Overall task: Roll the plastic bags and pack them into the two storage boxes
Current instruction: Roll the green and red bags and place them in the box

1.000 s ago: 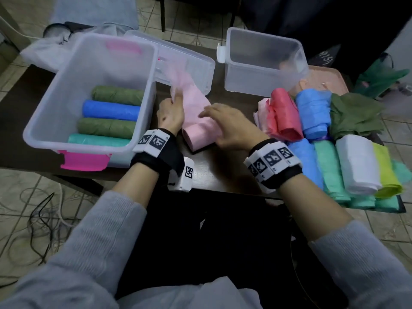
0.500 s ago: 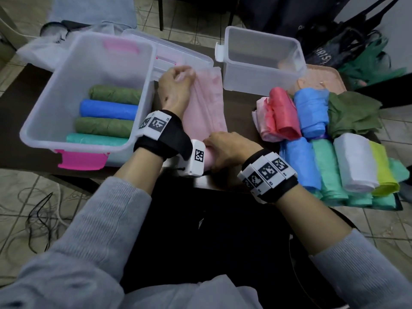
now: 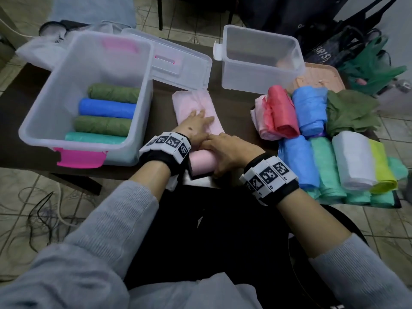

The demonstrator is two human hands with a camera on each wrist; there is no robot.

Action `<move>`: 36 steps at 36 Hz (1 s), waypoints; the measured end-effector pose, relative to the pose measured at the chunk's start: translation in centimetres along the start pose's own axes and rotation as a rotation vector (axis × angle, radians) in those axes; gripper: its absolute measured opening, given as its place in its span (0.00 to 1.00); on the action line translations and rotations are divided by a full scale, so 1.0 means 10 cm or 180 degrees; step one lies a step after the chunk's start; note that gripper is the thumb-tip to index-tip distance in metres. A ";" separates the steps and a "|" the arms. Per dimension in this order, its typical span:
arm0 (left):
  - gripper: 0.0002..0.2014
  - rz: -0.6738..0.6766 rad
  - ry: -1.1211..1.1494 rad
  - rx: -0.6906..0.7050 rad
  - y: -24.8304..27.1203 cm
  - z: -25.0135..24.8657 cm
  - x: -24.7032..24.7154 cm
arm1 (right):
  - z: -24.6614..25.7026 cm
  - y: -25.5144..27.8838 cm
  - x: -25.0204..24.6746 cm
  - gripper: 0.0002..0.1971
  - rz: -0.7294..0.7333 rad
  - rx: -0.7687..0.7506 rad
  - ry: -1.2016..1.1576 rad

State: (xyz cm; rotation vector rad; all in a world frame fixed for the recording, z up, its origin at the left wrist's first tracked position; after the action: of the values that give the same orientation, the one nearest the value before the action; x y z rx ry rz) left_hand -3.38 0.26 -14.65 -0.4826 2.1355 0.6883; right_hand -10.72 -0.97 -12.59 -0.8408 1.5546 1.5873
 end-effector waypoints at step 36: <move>0.07 -0.0745 0.0794 -0.0171 0.54 -0.09 -0.33 | -0.17 -0.07 -0.05 0.23 0.0173 0.0177 -0.1054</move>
State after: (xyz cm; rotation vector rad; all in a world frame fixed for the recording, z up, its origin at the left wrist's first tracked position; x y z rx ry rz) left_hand -4.93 4.19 -9.93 -0.8716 2.2459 0.5775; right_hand -9.97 -2.72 -12.56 -0.4792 1.3847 1.6199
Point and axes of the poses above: each hand's wrist, its own y-axis away from the middle knuckle, its own x-axis out of the palm, z = x × y, the point moved 10 cm from there along -y, towards the middle knuckle, and after that the axes turned 11 degrees about x, right-handed, at the moved point
